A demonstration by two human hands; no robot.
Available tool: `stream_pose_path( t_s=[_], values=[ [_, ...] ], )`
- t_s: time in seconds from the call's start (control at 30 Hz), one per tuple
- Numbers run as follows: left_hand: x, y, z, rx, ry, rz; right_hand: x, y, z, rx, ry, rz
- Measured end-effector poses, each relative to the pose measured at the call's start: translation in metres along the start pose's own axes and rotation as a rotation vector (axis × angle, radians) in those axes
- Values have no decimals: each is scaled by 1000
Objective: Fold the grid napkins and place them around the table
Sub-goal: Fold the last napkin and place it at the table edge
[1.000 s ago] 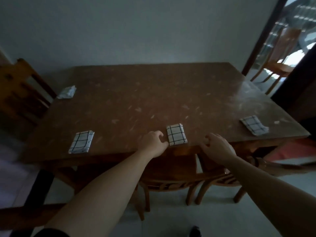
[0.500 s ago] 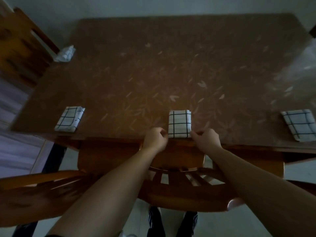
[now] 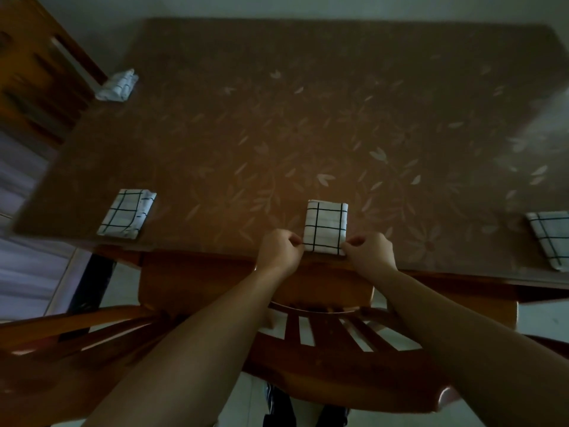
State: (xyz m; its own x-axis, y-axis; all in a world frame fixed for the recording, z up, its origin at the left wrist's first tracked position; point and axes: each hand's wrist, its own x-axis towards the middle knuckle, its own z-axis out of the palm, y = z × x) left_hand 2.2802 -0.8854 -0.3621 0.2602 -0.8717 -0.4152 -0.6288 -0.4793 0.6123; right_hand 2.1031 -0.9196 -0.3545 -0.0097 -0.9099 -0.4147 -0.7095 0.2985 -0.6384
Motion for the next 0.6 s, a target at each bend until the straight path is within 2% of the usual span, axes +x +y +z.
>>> stream_pose_path(
  t_s=[0.37, 0.47, 0.6],
  values=[
    [-8, 0, -14, 43, -47, 46, -5, -11, 5, -29, 79, -37],
    [-16, 16, -24, 151, -42, 113, -25, -17, -18, -63, 127, -62],
    [-29, 60, -33, 310, -36, 256, -51, -18, -72, -232, 162, -79]
  ],
)
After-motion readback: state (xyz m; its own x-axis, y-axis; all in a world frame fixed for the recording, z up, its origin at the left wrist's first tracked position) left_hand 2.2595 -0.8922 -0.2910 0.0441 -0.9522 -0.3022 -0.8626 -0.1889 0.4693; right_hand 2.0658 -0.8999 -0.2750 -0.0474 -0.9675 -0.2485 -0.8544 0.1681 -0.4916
